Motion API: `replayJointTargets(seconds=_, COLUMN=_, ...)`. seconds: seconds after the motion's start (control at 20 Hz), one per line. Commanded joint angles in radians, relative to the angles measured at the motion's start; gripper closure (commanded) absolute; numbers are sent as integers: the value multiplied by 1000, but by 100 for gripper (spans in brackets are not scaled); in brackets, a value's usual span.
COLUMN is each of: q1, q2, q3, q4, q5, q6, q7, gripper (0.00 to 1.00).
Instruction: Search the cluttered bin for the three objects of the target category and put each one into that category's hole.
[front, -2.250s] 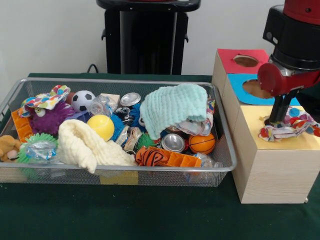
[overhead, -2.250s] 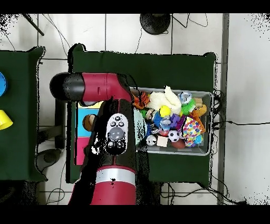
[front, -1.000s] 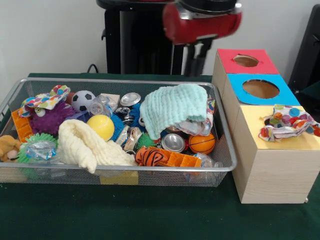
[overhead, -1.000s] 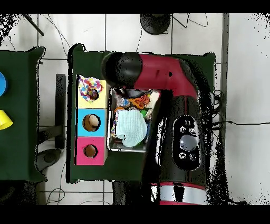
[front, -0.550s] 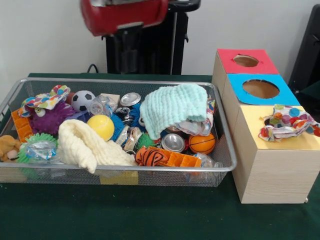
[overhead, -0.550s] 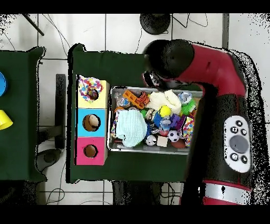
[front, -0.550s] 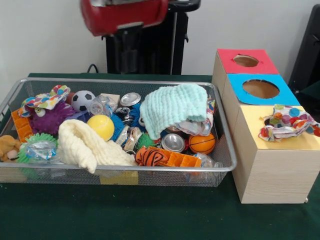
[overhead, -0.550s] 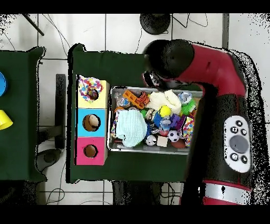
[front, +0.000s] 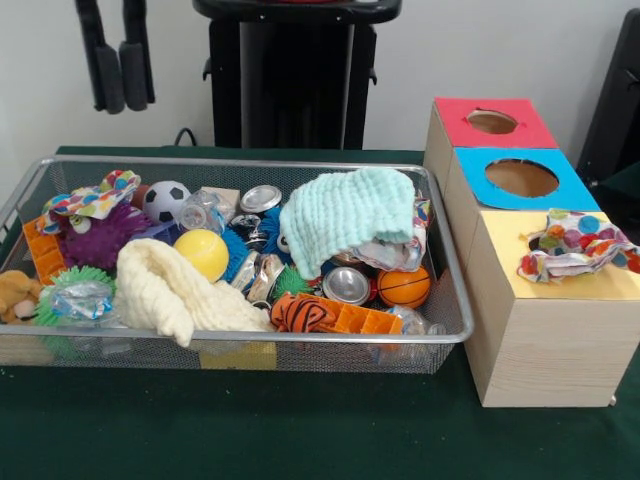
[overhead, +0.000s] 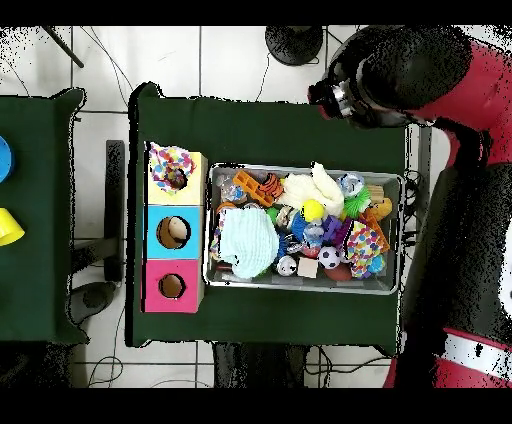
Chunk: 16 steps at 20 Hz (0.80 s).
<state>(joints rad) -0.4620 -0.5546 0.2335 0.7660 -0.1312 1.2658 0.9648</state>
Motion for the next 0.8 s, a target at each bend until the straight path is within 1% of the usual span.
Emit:
replayJointTargets(seconds=0.05, q1=-33, q2=98, q3=189, q4=-119, q5=-91, q6=174, q7=-560, gripper=100)
replayJointTargets(seconds=0.15, q1=-45, q2=102, q3=196, q4=-90, q5=-95, q6=132, q7=-588, gripper=100)
replayJointTargets(seconds=0.25, q1=-51, q2=92, q3=180, q4=-33, q5=-103, q6=71, q7=-579, gripper=100)
replayJointTargets(seconds=0.4, q1=-59, q2=75, q3=151, q4=48, q5=-107, q6=14, q7=-546, gripper=100)
replayJointTargets(seconds=0.55, q1=-76, q2=72, q3=142, q4=100, q5=-112, q6=-40, q7=-577, gripper=100)
replayJointTargets(seconds=0.6, q1=-79, q2=74, q3=136, q4=104, q5=-119, q6=-40, q7=-589, gripper=100)
replayJointTargets(seconds=0.8, q1=-96, q2=74, q3=127, q4=116, q5=-159, q6=-30, q7=-683, gripper=100)
